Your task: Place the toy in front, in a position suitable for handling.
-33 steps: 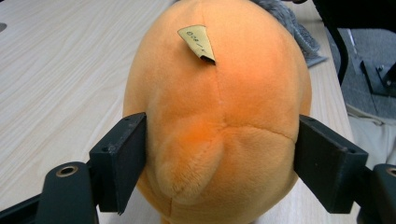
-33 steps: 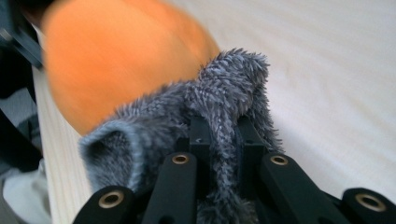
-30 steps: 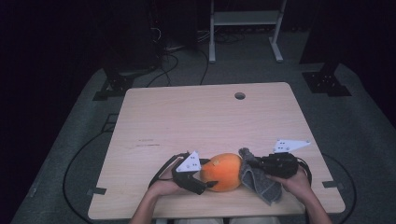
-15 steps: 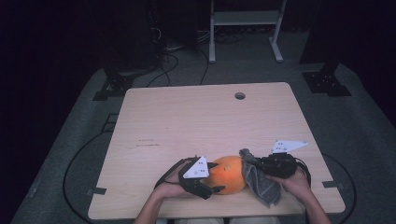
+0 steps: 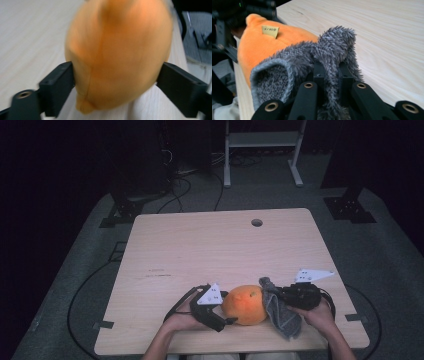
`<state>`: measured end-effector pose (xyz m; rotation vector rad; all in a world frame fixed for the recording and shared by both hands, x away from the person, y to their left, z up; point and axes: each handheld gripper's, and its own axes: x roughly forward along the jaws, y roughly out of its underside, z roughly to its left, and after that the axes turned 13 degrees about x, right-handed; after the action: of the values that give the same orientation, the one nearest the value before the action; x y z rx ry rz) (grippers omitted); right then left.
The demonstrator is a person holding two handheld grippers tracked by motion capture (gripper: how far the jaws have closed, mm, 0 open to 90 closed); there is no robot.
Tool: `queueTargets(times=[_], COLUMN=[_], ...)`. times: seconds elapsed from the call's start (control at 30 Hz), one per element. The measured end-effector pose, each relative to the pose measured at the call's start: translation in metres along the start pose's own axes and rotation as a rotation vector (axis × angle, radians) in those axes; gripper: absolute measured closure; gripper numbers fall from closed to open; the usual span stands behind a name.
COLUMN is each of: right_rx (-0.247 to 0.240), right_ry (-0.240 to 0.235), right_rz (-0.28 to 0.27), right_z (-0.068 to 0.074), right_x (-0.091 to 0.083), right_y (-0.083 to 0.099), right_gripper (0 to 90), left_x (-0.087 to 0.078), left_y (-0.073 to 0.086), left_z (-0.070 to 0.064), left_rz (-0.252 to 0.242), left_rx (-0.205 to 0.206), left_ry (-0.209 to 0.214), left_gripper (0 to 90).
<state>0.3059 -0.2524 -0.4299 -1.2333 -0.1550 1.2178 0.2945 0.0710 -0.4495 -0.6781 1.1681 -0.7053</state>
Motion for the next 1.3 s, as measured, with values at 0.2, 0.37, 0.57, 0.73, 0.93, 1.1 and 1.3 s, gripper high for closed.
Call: queueTargets(times=[0.2, 0.37, 0.57, 0.73, 0.93, 1.1, 1.3], right_rx=[-0.115, -0.131, -0.043, -0.09, -0.15, -0.062, -0.11], right_ry=[-0.087, -0.065, 0.044, -0.035, -0.072, -0.017, -0.058], right_rz=[-0.054, -0.023, 0.005, -0.092, -0.091, -0.051, -0.135], right_z=[0.036, 0.035, 0.006, 0.028, 0.052, 0.023, 0.042], right_x=[-0.012, -0.002, -0.007, -0.02, -0.012, -0.002, -0.016], right_y=[-0.018, -0.011, 0.0, -0.016, -0.022, -0.007, -0.019], right_gripper=[80.3, 80.2, 80.2, 80.3, 80.3, 80.3, 80.3], left_x=[-0.002, -0.003, -0.002, -0.009, -0.02, -0.02, -0.029], left_y=[-0.006, -0.006, -0.007, -0.016, -0.024, -0.023, -0.033], left_z=[-0.001, -0.001, 0.001, 0.005, 0.004, 0.006, 0.007], left_rz=[-0.017, -0.024, -0.073, -0.117, -0.145, -0.145, -0.155], left_rx=[0.01, 0.004, -0.046, -0.056, -0.055, -0.066, -0.05], left_ry=[-0.032, -0.038, -0.056, -0.079, -0.101, -0.097, -0.109], left_gripper=[31.6, 36.5, 37.6, 38.8, 39.3, 39.3, 39.4])
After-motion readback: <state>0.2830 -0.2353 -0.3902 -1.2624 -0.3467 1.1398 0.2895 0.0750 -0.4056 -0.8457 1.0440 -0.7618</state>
